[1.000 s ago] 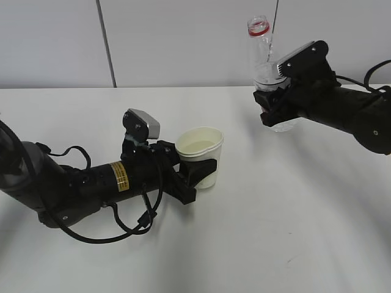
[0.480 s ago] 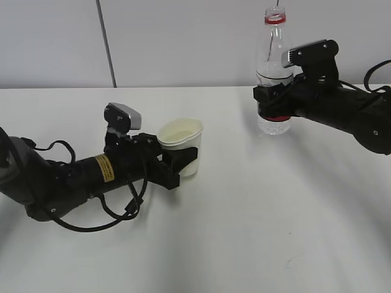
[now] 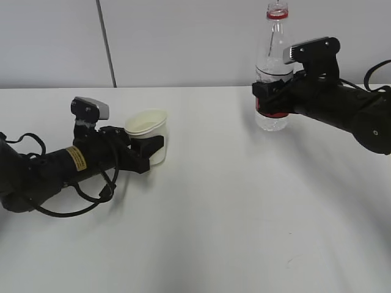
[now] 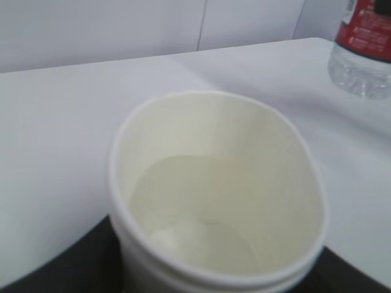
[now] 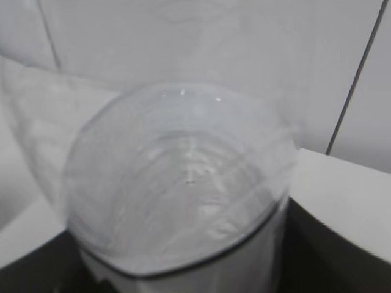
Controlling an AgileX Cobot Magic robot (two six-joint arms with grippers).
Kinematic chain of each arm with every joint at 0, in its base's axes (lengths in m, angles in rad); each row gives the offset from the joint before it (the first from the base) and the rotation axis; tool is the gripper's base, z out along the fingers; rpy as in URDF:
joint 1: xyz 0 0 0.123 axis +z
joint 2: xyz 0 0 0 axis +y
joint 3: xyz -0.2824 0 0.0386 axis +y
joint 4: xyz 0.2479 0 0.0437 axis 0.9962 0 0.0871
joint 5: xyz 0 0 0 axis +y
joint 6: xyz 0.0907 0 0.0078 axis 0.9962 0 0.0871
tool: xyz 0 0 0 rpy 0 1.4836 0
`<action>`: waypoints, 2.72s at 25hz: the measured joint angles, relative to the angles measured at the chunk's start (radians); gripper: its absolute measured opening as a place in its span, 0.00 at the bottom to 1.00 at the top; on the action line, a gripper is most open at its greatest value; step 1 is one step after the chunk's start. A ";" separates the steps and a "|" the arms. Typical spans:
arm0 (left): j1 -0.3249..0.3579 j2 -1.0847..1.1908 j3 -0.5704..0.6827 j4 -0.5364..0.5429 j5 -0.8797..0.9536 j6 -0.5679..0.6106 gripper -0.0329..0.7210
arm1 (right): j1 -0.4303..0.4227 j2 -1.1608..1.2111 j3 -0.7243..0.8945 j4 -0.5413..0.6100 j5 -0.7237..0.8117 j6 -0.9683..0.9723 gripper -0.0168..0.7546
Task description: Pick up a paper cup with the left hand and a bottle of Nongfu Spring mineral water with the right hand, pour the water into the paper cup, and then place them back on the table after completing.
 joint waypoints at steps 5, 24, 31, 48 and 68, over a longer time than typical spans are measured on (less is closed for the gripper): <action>0.052 0.000 0.000 -0.001 0.020 0.023 0.56 | 0.000 0.000 0.000 0.000 -0.011 0.004 0.61; 0.098 0.001 0.000 -0.146 0.037 0.132 0.56 | 0.000 0.000 0.000 0.000 -0.012 0.006 0.61; 0.098 0.001 0.000 -0.162 0.067 0.147 0.56 | 0.000 0.000 0.000 0.000 -0.012 0.008 0.60; 0.098 0.035 -0.001 -0.175 0.014 0.151 0.56 | 0.000 0.000 0.000 0.000 -0.012 0.008 0.60; 0.098 0.010 0.049 -0.211 0.024 0.153 0.82 | 0.000 0.000 0.000 0.000 -0.020 0.008 0.60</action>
